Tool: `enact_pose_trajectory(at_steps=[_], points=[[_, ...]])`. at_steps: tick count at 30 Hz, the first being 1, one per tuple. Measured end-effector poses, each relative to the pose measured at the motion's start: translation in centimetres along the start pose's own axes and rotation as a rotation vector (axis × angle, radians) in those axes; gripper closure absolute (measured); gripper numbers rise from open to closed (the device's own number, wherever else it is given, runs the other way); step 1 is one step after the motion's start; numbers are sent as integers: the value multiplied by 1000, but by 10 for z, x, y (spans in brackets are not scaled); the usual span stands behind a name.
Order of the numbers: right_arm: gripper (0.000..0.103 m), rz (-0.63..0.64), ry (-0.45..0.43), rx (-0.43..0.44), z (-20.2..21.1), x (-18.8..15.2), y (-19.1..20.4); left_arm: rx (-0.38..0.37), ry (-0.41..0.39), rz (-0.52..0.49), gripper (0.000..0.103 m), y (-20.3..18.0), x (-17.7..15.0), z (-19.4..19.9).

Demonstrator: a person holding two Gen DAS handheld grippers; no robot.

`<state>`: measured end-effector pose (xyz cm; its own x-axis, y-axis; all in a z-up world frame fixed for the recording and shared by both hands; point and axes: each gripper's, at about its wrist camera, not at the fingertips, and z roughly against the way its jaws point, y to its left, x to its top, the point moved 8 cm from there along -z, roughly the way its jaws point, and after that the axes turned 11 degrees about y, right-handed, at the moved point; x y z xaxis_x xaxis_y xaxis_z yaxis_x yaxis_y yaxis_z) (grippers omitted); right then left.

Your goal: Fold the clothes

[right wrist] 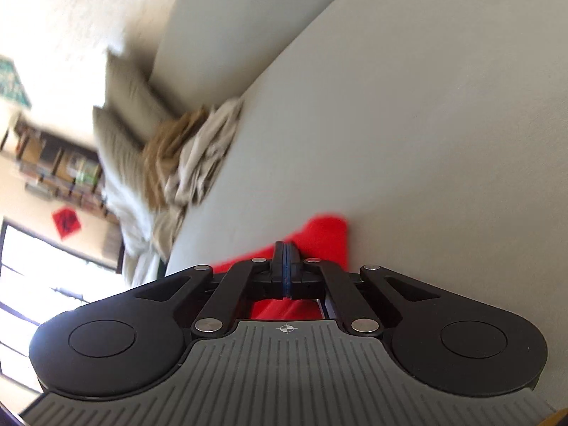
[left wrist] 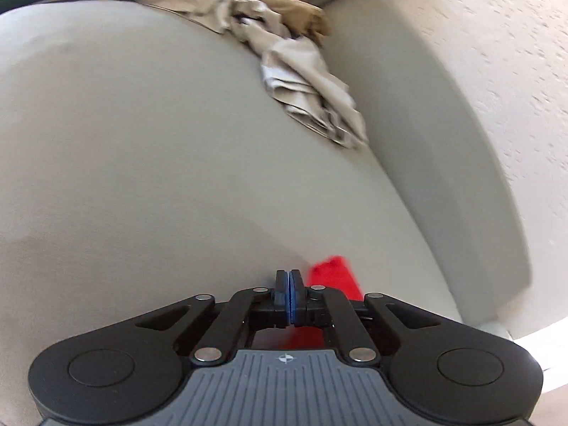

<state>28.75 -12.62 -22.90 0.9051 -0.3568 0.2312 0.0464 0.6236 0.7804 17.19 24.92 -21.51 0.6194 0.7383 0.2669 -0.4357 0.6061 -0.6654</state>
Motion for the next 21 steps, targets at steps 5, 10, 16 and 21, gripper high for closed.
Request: enact_pose_trajectory(at_steps=[5, 10, 16, 21], points=[[94, -55, -82, -33, 28, 22, -10, -50, -40, -76, 103, -16, 6, 39], [94, 38, 22, 87, 38, -9, 26, -197, 42, -349, 99, -70, -29, 49], [93, 47, 72, 40, 9, -22, 32, -48, 76, -306, 97, -65, -29, -2], [87, -112, -140, -142, 41, 12, -10, 34, -58, -83, 92, -28, 1, 40]])
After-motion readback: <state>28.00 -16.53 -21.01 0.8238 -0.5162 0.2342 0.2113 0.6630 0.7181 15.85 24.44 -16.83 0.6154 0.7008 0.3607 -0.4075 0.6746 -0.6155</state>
